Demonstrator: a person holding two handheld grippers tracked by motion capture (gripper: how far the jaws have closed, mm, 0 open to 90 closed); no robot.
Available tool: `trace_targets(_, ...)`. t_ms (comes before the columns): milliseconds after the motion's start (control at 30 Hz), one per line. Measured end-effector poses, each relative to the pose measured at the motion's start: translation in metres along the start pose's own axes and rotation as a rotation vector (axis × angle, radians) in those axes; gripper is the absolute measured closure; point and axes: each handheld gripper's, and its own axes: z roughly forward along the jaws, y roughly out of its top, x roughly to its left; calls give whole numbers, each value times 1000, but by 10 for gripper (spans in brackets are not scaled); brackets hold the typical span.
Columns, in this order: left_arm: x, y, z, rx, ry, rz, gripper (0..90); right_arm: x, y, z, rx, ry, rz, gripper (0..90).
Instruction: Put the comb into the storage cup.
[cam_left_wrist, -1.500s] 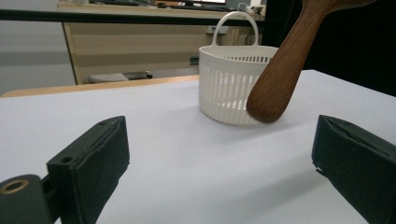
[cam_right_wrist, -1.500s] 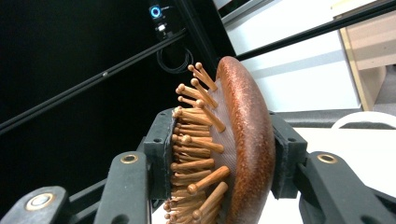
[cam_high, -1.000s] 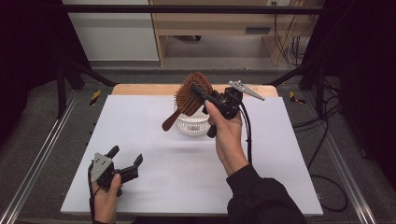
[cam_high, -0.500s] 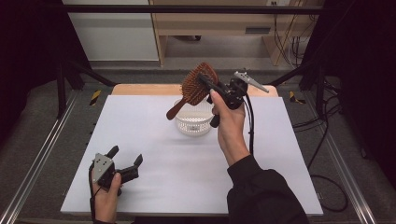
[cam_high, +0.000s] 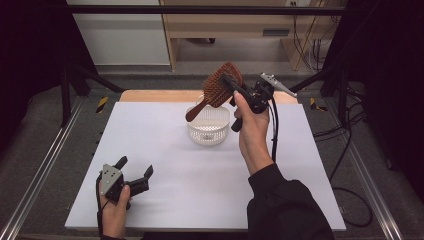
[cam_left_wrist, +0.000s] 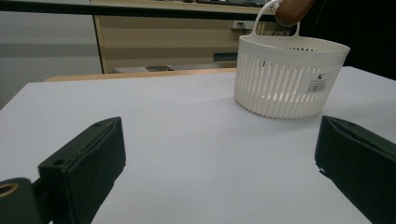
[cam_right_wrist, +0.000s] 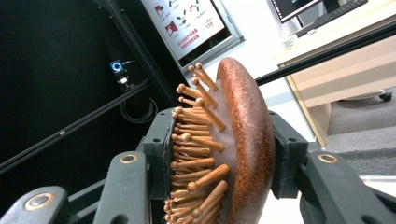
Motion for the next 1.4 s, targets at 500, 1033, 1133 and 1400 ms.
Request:
trace_targets(500, 1, 0, -1, 0, 0, 2, 19, -7, 5, -4, -31, -55, -33, 518)
trace_targets(1033, 1, -1, 0, 9, -10, 2, 20, -22, -7, -3, -48, -111, -33, 516)
trace_targets(1133, 0, -1, 0, 9, -12, 1, 20, -25, -10, -2, -43, -117, -28, 516)
trace_targets(1400, 0, -1, 0, 12, -12, 5, 20, -28, -13, -2, -39, -120, -30, 515)
